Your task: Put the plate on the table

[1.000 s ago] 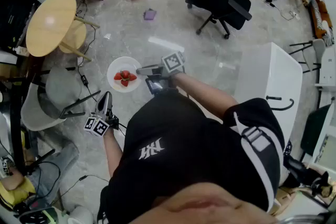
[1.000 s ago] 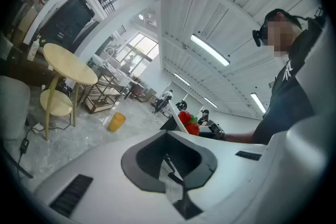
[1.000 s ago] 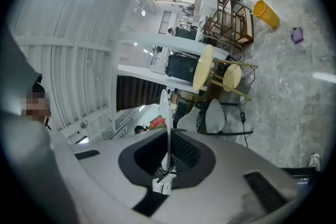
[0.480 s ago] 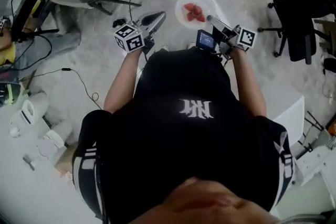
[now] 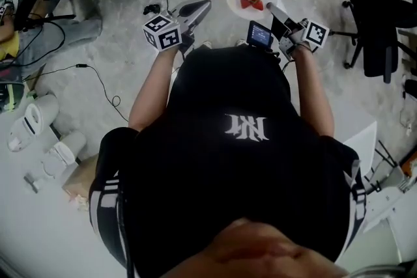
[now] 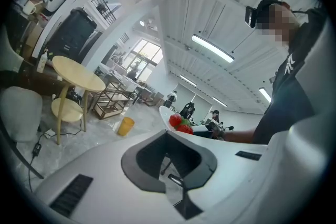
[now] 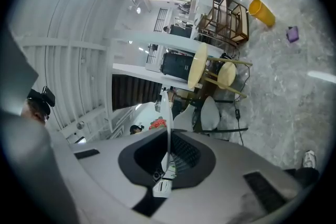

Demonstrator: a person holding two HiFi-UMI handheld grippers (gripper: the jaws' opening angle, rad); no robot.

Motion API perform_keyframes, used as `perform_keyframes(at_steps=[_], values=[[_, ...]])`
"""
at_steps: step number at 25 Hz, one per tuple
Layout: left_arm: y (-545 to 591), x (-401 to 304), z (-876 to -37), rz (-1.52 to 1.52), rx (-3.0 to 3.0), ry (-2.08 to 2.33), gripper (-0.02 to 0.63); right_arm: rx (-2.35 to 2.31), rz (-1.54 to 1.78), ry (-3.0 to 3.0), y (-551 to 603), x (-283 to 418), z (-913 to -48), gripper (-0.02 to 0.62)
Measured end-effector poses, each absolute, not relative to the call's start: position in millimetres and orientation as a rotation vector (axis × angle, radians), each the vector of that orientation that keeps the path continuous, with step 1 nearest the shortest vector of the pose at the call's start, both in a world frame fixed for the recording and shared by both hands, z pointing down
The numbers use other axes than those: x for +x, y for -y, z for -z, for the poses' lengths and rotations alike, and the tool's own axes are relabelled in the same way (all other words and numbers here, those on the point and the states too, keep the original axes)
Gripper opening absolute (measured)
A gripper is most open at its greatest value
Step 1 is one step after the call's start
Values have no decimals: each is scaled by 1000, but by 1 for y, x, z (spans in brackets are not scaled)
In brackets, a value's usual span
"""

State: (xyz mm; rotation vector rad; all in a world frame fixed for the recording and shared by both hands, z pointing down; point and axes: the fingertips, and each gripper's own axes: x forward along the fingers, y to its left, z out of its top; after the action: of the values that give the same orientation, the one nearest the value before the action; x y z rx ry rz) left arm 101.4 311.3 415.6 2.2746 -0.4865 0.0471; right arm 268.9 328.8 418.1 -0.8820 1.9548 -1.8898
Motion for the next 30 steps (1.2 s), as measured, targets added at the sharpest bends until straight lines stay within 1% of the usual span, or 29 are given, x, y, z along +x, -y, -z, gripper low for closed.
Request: perform_keyframes(at_steps=[30], values=[[-330, 92, -420, -74, 2207, 667, 2, -812, 2086, -1837, -332, 280, -450, 11]])
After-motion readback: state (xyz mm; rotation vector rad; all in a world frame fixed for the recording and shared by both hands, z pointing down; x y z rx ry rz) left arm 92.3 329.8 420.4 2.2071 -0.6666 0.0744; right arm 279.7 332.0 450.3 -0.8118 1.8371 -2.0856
